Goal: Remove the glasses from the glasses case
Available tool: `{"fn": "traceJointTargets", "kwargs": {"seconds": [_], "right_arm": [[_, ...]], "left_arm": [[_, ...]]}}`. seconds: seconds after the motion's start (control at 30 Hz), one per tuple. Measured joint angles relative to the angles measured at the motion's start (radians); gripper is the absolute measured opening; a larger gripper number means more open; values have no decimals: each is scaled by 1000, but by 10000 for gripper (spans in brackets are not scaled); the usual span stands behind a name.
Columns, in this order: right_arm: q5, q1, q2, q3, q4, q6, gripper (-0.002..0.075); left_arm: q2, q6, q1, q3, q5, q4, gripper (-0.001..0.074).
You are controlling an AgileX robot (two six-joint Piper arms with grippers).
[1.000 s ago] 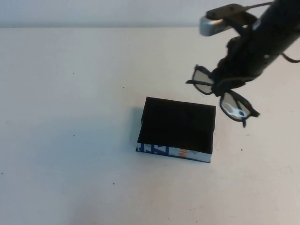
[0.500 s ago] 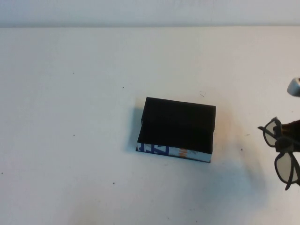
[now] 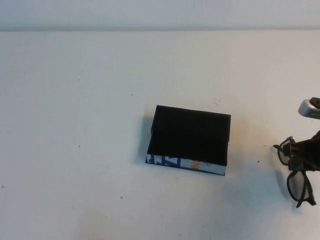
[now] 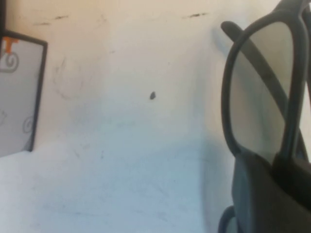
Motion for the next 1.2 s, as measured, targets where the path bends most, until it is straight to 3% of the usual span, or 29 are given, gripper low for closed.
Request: {"fn": "traceJointTargets", "kwargs": {"seconds": [0.3, 0.43, 0.57, 0.8, 1.2], "right_arm": [[-49, 0, 22, 0, 20, -5, 192], [1, 0, -6, 0, 34, -5, 206], [54, 0, -118, 0, 26, -5, 169], [-8, 0, -520, 86, 62, -79, 3], [-389, -1, -1113, 445, 106, -183, -16]], "left_arm": [[0, 0, 0, 0, 0, 0, -5], [0, 0, 0, 0, 0, 0, -5], [0, 0, 0, 0, 0, 0, -5], [0, 0, 0, 0, 0, 0, -5], [0, 0, 0, 0, 0, 0, -5]]}}
